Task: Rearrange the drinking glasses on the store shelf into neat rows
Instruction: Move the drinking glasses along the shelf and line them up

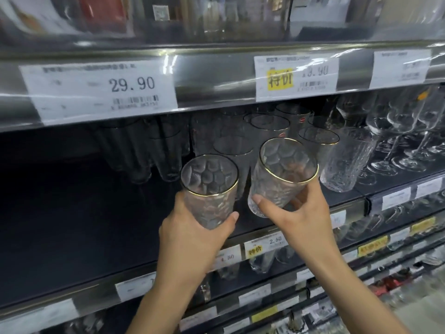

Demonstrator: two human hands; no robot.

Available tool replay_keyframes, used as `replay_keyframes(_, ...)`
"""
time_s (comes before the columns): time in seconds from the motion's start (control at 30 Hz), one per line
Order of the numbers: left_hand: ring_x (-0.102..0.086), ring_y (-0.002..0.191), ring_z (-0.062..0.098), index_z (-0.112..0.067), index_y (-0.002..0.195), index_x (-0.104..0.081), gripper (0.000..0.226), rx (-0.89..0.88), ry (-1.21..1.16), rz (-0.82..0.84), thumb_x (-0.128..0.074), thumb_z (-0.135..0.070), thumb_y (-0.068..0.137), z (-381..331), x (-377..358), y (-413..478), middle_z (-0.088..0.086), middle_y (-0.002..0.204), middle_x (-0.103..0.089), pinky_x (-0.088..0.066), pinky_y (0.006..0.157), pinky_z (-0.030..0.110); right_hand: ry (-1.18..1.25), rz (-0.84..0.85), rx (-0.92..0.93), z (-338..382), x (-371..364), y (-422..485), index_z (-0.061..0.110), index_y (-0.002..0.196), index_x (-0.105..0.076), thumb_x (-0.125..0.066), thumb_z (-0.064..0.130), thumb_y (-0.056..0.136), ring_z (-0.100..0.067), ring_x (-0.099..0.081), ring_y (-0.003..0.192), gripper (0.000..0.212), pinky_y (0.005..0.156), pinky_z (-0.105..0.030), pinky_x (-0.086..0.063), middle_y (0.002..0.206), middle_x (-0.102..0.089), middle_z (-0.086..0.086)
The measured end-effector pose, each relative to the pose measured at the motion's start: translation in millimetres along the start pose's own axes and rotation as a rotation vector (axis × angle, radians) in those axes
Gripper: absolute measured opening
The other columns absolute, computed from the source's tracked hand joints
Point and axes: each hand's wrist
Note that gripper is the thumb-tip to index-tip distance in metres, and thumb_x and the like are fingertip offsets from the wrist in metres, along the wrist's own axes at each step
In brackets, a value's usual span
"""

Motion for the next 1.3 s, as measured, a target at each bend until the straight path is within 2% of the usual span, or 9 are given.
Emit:
replay_keyframes(0.1, -0.06, 0.085, -0.006, -0.032, 0.106, -0.055, 0.059, 0.021, 0.006, -0.053, -0.086, -0.05, 0.059, 16, 36, -2, -0.021, 0.089, -0.064, -0.044, 0.068, 0.01, 0.021, 0.094, 0.017, 16, -25, -12, 0.039, 0.105, -0.051, -0.089, 0.018, 0.069, 0.013, -0.063, 0.092, 0.057, 0.073, -0.002, -0.044, 0.097, -0.064, 0.038)
replay_keyframes(0.3, -0.066, 0.09, 0.006, -0.026, 0.11, -0.057, 0.063, 0.073, 0.082, -0.171, -0.084, -0.05, 0.058, 52, 111, -4, -0.013, 0.094, -0.069, -0.054, 0.077, 0.026, 0.071, 0.294, 0.052, 42, -99, -38, 0.033, 0.108, -0.054, -0.09, 0.023, 0.068, 0.007, -0.066, 0.093, 0.054, 0.074, -0.007, -0.047, 0.1, -0.068, 0.028)
replay_keyframes(0.47, -0.065, 0.089, 0.003, -0.026, 0.11, -0.057, 0.06, 0.118, 0.126, -0.243, -0.084, -0.048, 0.061, 88, 180, -2, -0.015, 0.094, -0.069, -0.05, 0.071, 0.018, 0.106, 0.402, 0.053, 61, -174, -53, 0.033, 0.108, -0.054, -0.09, 0.024, 0.069, 0.008, -0.066, 0.091, 0.054, 0.072, -0.009, -0.049, 0.098, -0.067, 0.029)
replay_keyframes(0.7, -0.063, 0.095, 0.012, -0.02, 0.118, -0.05, 0.068, 0.179, 0.174, -0.278, -0.085, -0.047, 0.066, 140, 271, 14, -0.009, 0.102, -0.065, -0.047, 0.073, 0.023, 0.104, 0.454, 0.008, 78, -276, -67, 0.036, 0.111, -0.056, -0.089, 0.034, 0.068, 0.01, -0.065, 0.092, 0.055, 0.08, -0.019, -0.054, 0.097, -0.069, 0.023)
replay_keyframes(0.87, -0.058, 0.097, 0.013, -0.016, 0.123, -0.047, 0.072, 0.165, 0.187, -0.257, -0.084, -0.047, 0.068, 178, 325, 35, -0.009, 0.103, -0.06, -0.047, 0.08, 0.026, 0.073, 0.498, 0.0, 89, -344, -75, 0.031, 0.122, -0.054, -0.087, 0.038, 0.07, 0.012, -0.059, 0.095, 0.063, 0.08, -0.015, -0.049, 0.102, -0.063, 0.026)
replay_keyframes(1.0, -0.061, 0.097, 0.005, -0.019, 0.122, -0.052, 0.075, 0.138, 0.182, -0.204, -0.082, -0.054, 0.063, 211, 360, 59, -0.016, 0.101, -0.063, -0.047, 0.074, 0.018, 0.036, 0.513, 0.0, 97, -392, -77, 0.033, 0.117, -0.05, -0.087, 0.036, 0.071, 0.014, -0.057, 0.088, 0.06, 0.076, -0.012, -0.045, 0.096, -0.059, 0.027)
replay_keyframes(1.07, -0.063, 0.101, 0.006, -0.02, 0.122, -0.053, 0.078, 0.118, 0.192, -0.182, -0.08, -0.059, 0.06, 226, 373, 72, -0.013, 0.108, -0.065, -0.049, 0.077, 0.02, 0.012, 0.515, 0.012, 102, -413, -78, 0.033, 0.117, -0.048, -0.087, 0.036, 0.071, 0.011, -0.057, 0.09, 0.06, 0.077, -0.014, -0.046, 0.095, -0.057, 0.027)
replay_keyframes(1.17, -0.061, 0.103, 0.007, -0.015, 0.127, -0.05, 0.077, 0.096, 0.157, -0.178, -0.085, -0.045, 0.065, 245, 388, 93, -0.009, 0.114, -0.063, -0.048, 0.081, 0.021, -0.019, 0.503, 0.016, 108, -440, -77, 0.03, 0.116, -0.048, -0.087, 0.037, 0.07, -0.001, -0.06, 0.096, 0.06, 0.076, -0.017, -0.049, 0.095, -0.056, 0.025)
replay_keyframes(1.3, -0.063, 0.102, 0.006, -0.016, 0.124, -0.055, 0.069, 0.055, 0.144, -0.146, -0.085, -0.04, 0.066, 264, 402, 118, -0.009, 0.112, -0.065, -0.05, 0.082, 0.019, -0.04, 0.489, 0.01, 115, -472, -75, 0.029, 0.12, -0.048, -0.086, 0.037, 0.072, -0.004, -0.06, 0.099, 0.062, 0.079, -0.017, -0.049, 0.095, -0.055, 0.024)
Point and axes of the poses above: each hand's wrist, its own y-axis towards the middle knuckle, its own x-axis out of the back of the hand, z = x × y
